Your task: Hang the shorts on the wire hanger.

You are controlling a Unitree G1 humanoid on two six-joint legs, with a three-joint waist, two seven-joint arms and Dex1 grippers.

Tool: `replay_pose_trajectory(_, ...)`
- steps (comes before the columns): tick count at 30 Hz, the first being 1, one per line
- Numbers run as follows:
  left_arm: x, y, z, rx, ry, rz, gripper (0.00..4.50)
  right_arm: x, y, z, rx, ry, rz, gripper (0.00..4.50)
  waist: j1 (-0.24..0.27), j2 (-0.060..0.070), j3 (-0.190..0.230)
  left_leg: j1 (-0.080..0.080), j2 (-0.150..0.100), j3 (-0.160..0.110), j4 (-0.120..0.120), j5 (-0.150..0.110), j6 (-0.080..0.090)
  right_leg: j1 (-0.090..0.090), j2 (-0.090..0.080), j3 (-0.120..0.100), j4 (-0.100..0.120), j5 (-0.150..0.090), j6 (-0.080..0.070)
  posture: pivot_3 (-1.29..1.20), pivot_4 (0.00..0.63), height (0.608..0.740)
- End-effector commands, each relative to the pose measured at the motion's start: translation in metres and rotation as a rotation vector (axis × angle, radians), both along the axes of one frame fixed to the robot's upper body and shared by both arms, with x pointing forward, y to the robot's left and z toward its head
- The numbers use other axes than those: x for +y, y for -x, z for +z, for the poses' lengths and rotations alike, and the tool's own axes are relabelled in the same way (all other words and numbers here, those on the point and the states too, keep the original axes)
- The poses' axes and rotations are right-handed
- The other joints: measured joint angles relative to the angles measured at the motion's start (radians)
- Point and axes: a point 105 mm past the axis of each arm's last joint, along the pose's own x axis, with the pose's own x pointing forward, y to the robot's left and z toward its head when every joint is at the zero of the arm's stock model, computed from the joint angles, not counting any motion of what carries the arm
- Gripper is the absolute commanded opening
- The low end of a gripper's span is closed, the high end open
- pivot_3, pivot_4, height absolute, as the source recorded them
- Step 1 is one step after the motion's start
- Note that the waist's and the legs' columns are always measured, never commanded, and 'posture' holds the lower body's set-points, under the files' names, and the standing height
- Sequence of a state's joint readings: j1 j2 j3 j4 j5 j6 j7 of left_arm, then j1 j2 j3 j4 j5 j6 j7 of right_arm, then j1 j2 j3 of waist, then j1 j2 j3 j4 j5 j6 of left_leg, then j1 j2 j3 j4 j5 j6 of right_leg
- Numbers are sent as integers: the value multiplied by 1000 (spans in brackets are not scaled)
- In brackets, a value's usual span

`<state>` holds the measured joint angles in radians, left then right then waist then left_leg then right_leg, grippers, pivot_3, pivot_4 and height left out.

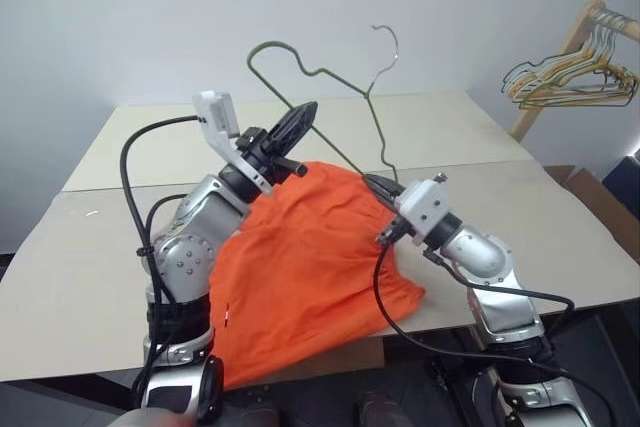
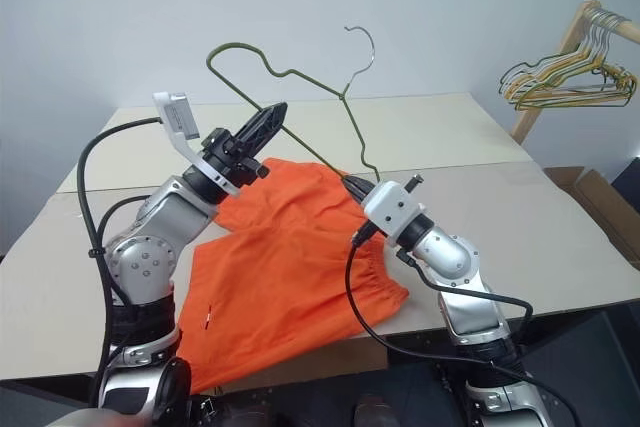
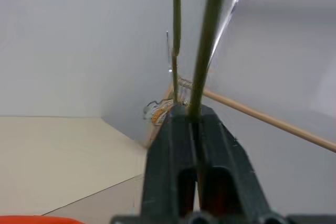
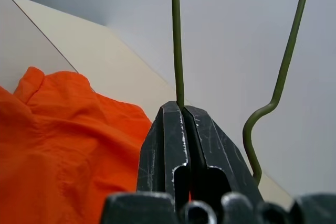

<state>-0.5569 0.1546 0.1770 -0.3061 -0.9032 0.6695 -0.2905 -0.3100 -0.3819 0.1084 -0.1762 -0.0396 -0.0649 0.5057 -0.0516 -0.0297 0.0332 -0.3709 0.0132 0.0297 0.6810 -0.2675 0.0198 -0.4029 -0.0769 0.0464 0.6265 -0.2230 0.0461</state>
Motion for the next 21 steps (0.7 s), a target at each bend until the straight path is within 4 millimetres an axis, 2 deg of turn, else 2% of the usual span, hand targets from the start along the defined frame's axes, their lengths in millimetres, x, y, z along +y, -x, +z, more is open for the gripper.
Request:
replay_pose_trajectory(1,4,2,12,-56,5,27,17,2,1,17,-86,6,2,0,-1,0,0,0,0,0,0,0,0,0,0,0,0,0,0,-74,0,740)
replay_pose_trajectory(5,4,11,14,-153,-62,21,0,9,11,11,-41,64,93,1095,-7,0,0,0,0,0,0,0,0,0,0,0,0,0,0,-72,0,740)
replay_pose_trajectory(8,11,16,17,-227,-99,42,0,8,16,10,-52,83,118,2239,-10,0,0,0,0,1,0,0,0,0,0,-1,0,0,0,-69,0,740)
replay_pose_trajectory(11,24,20,22,-290,-114,39,0,0,19,13,-27,59,146,3311,-13,0,0,0,0,1,0,0,0,0,0,-1,0,0,0,-64,0,740)
replay_pose_trajectory(12,30,23,24,-317,-116,24,0,-5,21,13,15,44,175,3671,-13,0,0,0,0,1,0,0,0,0,0,-1,0,0,0,-64,0,740)
replay_pose_trajectory(14,43,38,31,-387,-116,-74,0,-16,27,13,235,-25,293,4360,-14,0,0,0,0,1,0,0,0,0,0,-1,0,0,0,-62,0,740)
replay_pose_trajectory(17,58,63,37,-489,-112,-214,0,-28,38,19,492,-82,446,4360,-16,0,0,0,1,0,0,0,1,1,0,-1,-1,0,0,-72,0,740)
replay_pose_trajectory(21,78,94,47,-576,-62,-399,0,-41,54,26,708,-48,620,4360,-19,0,1,1,2,1,0,0,1,1,0,-2,-1,-1,-1,-85,0,740)
